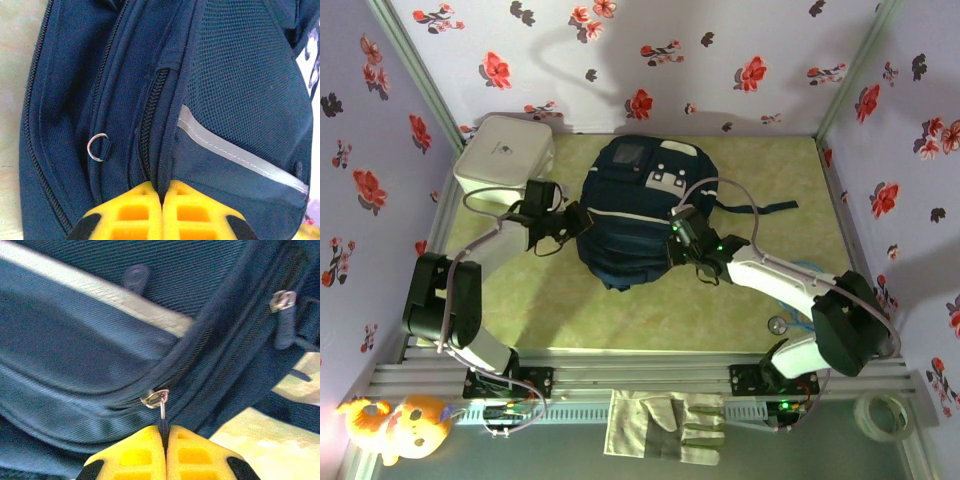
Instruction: Pack books, pencil case, and school supplies into a backpack
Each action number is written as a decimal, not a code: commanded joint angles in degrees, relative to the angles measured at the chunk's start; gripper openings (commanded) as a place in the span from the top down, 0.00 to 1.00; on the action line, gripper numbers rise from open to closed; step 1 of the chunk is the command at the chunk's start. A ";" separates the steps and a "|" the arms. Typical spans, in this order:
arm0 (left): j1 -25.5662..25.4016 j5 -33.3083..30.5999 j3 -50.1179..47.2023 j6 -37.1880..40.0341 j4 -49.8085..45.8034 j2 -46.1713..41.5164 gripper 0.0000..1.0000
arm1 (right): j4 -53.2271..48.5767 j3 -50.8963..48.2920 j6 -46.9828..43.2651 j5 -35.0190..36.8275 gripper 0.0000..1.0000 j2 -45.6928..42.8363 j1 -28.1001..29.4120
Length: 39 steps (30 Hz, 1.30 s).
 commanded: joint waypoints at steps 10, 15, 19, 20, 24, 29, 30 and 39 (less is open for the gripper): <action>1.09 -0.14 5.82 15.04 -14.27 -0.53 1.00 | 3.55 2.33 -1.79 -1.46 1.00 2.02 -7.52; 0.97 1.80 7.00 15.32 -15.10 0.75 1.00 | 4.35 3.93 -1.56 -3.01 1.00 3.41 -9.65; 1.05 2.27 7.05 15.15 -14.90 0.84 1.00 | 3.27 5.61 2.19 -2.24 1.00 5.38 -11.57; 1.01 2.32 7.11 14.98 -14.77 0.90 1.00 | 2.96 5.87 4.20 -2.46 1.00 6.04 -12.10; 0.99 2.34 7.40 13.65 -13.94 0.52 1.00 | 3.65 5.11 7.67 -3.36 0.91 6.42 -12.45; 0.89 0.48 7.84 11.20 -13.36 -3.85 0.59 | 4.75 2.72 7.82 -4.15 0.54 -1.87 -12.45; 0.94 -0.69 7.68 10.50 -13.00 -5.31 0.52 | 4.81 2.06 7.31 -3.65 0.47 -4.11 -12.45; 3.16 -23.61 -0.57 9.01 -10.65 -21.94 0.12 | 4.24 -4.90 2.75 17.50 0.01 -20.13 -13.47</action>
